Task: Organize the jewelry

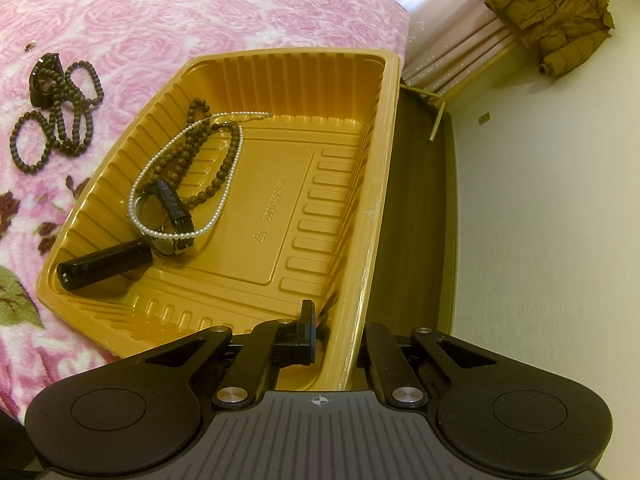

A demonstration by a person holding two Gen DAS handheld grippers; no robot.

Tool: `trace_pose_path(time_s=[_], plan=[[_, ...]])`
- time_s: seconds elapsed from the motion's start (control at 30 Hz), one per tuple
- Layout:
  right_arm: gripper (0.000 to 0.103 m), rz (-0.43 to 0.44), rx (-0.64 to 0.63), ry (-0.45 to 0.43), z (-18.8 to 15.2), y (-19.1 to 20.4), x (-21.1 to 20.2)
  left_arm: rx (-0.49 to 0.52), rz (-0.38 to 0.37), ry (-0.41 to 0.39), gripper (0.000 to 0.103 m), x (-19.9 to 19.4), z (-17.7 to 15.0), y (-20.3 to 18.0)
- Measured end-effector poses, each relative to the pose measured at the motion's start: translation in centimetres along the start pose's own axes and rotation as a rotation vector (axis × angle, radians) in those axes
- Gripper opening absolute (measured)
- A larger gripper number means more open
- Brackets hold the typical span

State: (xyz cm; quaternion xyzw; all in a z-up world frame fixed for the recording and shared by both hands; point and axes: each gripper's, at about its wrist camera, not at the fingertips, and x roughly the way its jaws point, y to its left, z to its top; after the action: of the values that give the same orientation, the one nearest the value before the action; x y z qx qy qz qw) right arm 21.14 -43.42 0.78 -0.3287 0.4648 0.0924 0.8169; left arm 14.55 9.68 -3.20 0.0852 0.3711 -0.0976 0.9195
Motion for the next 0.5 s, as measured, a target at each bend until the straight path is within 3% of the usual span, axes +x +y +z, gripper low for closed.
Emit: trace_pose_path(time_s=[0.3, 0.5], plan=[[0.005, 0.001, 0.002, 0.0, 0.0, -0.1, 0.0, 0.005, -0.025, -0.103, 0.004, -3.6, 4.8, 0.5], [0.005, 0.001, 0.002, 0.0, 0.0, -0.1, 0.0, 0.044, -0.096, -0.162, 0.004, -4.8, 8.3, -2.0]])
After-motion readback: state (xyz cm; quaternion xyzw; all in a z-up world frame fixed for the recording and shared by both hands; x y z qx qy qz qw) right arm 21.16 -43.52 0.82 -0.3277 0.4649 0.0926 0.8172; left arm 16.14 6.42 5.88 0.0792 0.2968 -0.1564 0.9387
